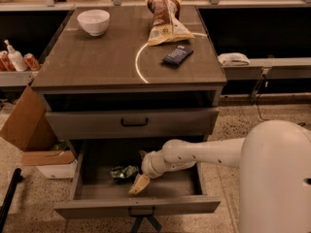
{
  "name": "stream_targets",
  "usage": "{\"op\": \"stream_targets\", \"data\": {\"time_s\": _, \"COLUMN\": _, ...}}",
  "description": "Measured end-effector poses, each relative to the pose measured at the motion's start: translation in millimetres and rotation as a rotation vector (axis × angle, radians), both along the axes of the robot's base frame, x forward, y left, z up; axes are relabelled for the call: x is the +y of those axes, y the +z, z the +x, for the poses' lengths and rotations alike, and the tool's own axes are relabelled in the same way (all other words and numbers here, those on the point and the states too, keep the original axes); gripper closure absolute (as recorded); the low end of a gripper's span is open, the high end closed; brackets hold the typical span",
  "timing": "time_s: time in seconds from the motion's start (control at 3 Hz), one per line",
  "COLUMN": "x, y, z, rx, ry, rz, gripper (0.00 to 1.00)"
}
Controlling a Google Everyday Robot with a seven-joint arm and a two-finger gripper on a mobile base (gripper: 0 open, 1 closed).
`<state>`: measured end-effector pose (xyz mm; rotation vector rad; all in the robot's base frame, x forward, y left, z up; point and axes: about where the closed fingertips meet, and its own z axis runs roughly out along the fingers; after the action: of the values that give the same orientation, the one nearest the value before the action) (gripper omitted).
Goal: Pick green can from middle drawer and place on counter
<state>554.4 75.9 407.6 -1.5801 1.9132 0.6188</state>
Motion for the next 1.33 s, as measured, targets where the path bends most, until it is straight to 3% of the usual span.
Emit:
{"op": "stream_targets", "data": {"time_s": 0.67, "x": 31.2, "y": -6.7, "z": 9.4, "rx": -0.041, "ry": 0.134, "rz": -0.034, "gripper": 0.00}}
{"op": "stream_targets", "data": {"time_s": 1.33, "x": 48.0, "y": -23.6, "z": 3.6, "rx": -0.027, "ry": 0.196, "rz": -0.073, "gripper": 0.02}}
